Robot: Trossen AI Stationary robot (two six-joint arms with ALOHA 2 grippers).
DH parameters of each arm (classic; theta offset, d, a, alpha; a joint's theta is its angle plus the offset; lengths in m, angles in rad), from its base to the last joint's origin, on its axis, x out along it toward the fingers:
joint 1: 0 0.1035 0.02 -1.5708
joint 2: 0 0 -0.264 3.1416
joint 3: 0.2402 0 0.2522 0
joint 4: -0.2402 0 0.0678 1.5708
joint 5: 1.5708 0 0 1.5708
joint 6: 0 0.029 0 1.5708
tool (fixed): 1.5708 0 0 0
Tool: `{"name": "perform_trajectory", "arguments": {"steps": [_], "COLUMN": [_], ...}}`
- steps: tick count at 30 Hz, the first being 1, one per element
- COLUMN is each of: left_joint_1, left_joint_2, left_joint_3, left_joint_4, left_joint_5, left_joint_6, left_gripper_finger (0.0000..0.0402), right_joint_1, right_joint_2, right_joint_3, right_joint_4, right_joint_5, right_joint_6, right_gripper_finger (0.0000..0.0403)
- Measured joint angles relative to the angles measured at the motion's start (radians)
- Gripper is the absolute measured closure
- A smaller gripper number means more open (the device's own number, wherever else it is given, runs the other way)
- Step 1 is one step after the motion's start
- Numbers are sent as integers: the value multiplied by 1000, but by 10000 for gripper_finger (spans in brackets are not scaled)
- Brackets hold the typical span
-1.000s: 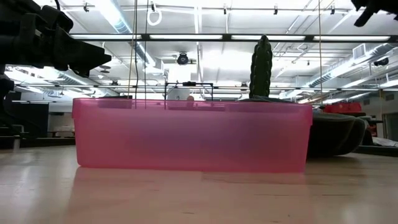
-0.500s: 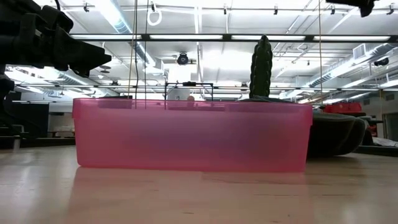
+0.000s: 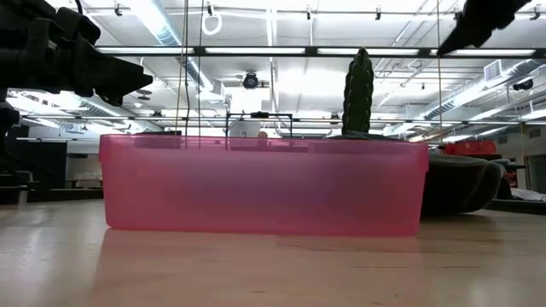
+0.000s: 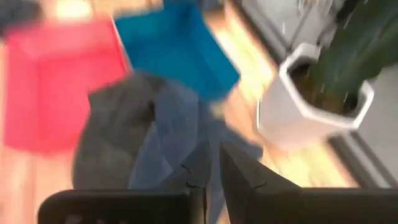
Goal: Pick & Place hat
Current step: Put the bottom blue cap into the blue bin
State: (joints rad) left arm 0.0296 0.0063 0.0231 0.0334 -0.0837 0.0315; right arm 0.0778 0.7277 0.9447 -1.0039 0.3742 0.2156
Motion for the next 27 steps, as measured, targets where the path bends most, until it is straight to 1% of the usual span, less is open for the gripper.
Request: {"name": "perform_trajectory", "arguments": {"steps": [4,8,11,13,18,21,27], "left_joint_1": [0,0,0,0,0,0,0], "left_joint_2": [0,0,0,0,0,0,0], "left_joint_3": [0,0,0,0,0,0,0], "left_joint_4": [0,0,0,0,0,0,0], "left_joint_5": [0,0,0,0,0,0,0], "left_joint_6": [0,0,0,0,0,0,0], "left_gripper_finger": [223,223,223,223,223,223,223], "right_joint_1": [-97,-192,-252,-286,-355,-375,-382], "right_joint_2": [59,116,164,188,236,250,269], "right_joint_3": [0,0,-3,-20,-79,-114,-202], "right_joint_4": [-35,-20,-16,12,130,164,262], "right_joint_5": [-95,-214,-258,-282,-396,-442,-461], "right_joint_6": [-12,-101,-175,-231,-327,-367,-393], "right_gripper_finger": [364,364,364,364,361,341,268]}}
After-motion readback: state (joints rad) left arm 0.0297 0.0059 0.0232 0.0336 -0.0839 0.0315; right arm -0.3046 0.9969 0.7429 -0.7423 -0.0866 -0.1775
